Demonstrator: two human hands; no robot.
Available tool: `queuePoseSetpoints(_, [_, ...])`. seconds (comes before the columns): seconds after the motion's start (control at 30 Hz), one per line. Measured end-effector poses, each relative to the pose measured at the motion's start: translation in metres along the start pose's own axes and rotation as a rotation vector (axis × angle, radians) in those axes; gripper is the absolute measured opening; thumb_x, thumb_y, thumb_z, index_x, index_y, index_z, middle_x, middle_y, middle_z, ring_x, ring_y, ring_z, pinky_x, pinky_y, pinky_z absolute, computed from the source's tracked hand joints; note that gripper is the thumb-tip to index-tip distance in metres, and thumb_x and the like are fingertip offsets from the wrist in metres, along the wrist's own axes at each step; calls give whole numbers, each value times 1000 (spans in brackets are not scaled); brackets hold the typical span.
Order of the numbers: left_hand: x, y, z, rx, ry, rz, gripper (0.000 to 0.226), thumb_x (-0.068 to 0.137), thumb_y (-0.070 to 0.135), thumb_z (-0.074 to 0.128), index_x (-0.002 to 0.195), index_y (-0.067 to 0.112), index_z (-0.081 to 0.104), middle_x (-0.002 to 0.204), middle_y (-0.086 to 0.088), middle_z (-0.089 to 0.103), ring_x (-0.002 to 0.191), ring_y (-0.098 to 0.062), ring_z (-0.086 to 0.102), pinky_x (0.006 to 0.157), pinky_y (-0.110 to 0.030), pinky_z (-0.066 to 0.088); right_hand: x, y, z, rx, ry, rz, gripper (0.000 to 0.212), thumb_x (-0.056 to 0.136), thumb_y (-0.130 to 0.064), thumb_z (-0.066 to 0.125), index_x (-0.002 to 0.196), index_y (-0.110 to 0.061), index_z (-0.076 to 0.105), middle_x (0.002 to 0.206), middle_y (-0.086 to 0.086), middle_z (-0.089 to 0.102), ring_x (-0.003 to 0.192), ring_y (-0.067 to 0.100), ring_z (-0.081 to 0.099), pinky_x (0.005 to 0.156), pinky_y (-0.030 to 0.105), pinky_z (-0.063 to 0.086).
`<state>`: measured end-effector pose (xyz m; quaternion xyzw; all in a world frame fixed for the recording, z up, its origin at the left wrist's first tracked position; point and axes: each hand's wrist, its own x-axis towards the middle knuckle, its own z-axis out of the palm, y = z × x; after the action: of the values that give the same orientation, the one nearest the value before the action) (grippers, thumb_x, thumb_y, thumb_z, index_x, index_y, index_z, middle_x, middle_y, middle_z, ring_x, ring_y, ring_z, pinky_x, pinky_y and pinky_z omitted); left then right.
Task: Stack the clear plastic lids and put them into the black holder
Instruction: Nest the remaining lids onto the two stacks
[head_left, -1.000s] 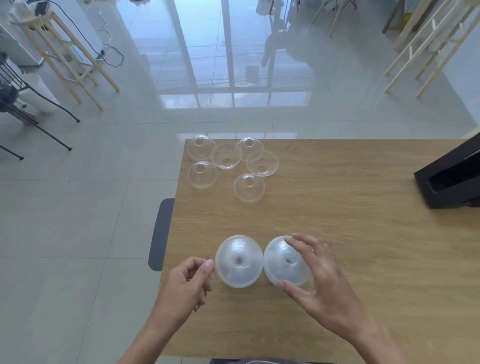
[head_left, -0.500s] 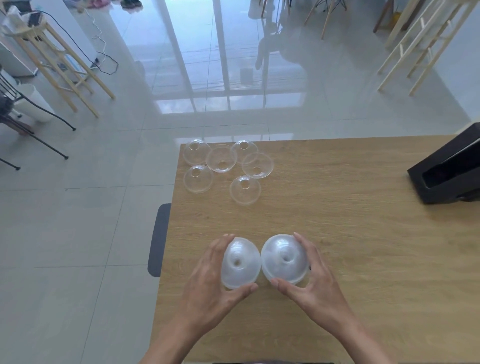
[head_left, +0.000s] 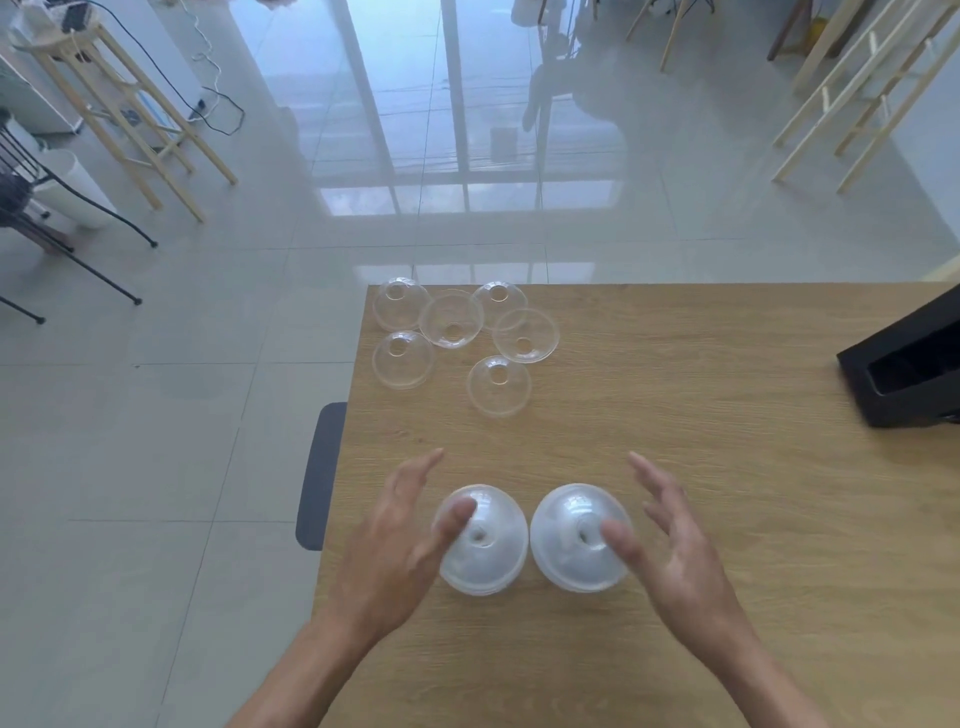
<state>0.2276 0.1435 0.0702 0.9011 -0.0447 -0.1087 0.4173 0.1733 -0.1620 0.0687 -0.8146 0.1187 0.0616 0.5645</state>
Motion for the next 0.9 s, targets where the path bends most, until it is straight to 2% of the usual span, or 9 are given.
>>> queuePoseSetpoints(0.1, [39, -7, -6, -71, 49, -11, 43, 103, 72, 42, 135, 46, 57, 135, 26, 57, 125, 4, 58, 102, -42, 55, 39, -13, -12, 38, 92, -48, 48, 91, -68, 65, 136, -52, 60, 145, -27, 56, 134, 1, 56, 113, 46, 49])
queuePoseSetpoints(0.2, [85, -15, 0, -26, 77, -36, 46, 100, 68, 52, 130, 35, 65, 130, 18, 64, 114, 3, 63, 96, -43, 59, 88, -23, -14, -130, 140, -177, 29, 103, -47, 64, 129, -35, 69, 133, -19, 65, 127, 3, 61, 105, 44, 54])
queuePoseSetpoints(0.3, [130, -17, 14, 142, -27, -46, 66, 94, 68, 63, 143, 23, 60, 144, 6, 60, 126, -11, 60, 105, -47, 54, 140, -23, -3, -443, 100, -353, 30, 101, -28, 70, 130, -18, 71, 133, -2, 67, 129, 17, 59, 107, 47, 51])
queuePoseSetpoints(0.4, [163, -12, 29, 328, -60, 14, 81, 90, 72, 64, 152, 22, 50, 152, 2, 55, 139, -19, 52, 112, -45, 47, 188, -26, 15, -754, 3, -487, 42, 93, -16, 77, 134, -14, 69, 137, 7, 66, 128, 32, 57, 105, 52, 50])
queuePoseSetpoints(0.5, [182, -6, 47, 448, -36, 44, 91, 86, 74, 66, 156, 20, 43, 153, -2, 55, 139, -27, 51, 112, -45, 44, 225, -30, 32, -1028, -118, -532, 56, 88, -13, 77, 142, -16, 63, 148, 10, 60, 136, 37, 49, 110, 54, 42])
queuePoseSetpoints(0.57, [188, -4, 57, 498, -37, 57, 93, 86, 73, 67, 158, 20, 39, 155, -2, 52, 137, -31, 50, 111, -46, 44, 242, -30, 40, -1169, -164, -568, 52, 90, -13, 73, 141, -17, 63, 147, 10, 59, 136, 36, 51, 111, 52, 40])
queuePoseSetpoints(0.67, [188, -7, 67, 513, -44, 71, 89, 86, 68, 70, 158, 27, 39, 162, 5, 45, 133, -29, 47, 109, -45, 44, 254, -28, 44, -1336, -183, -642, 34, 91, -11, 66, 125, -16, 69, 128, 8, 68, 119, 35, 60, 98, 48, 46])
queuePoseSetpoints(0.77, [184, -11, 68, 472, -23, 65, 86, 83, 65, 75, 154, 30, 43, 156, 8, 52, 131, -27, 49, 105, -44, 43, 251, -24, 35, -1306, -162, -685, 29, 93, -5, 63, 119, -14, 72, 116, 9, 71, 110, 35, 62, 90, 45, 47])
queuePoseSetpoints(0.9, [170, -17, 58, 310, -47, 62, 88, 81, 59, 82, 154, 24, 46, 154, 4, 54, 140, -22, 48, 115, -47, 40, 219, -27, 15, -958, -96, -567, 16, 98, -11, 69, 111, -11, 78, 104, 6, 75, 98, 33, 65, 79, 44, 54])
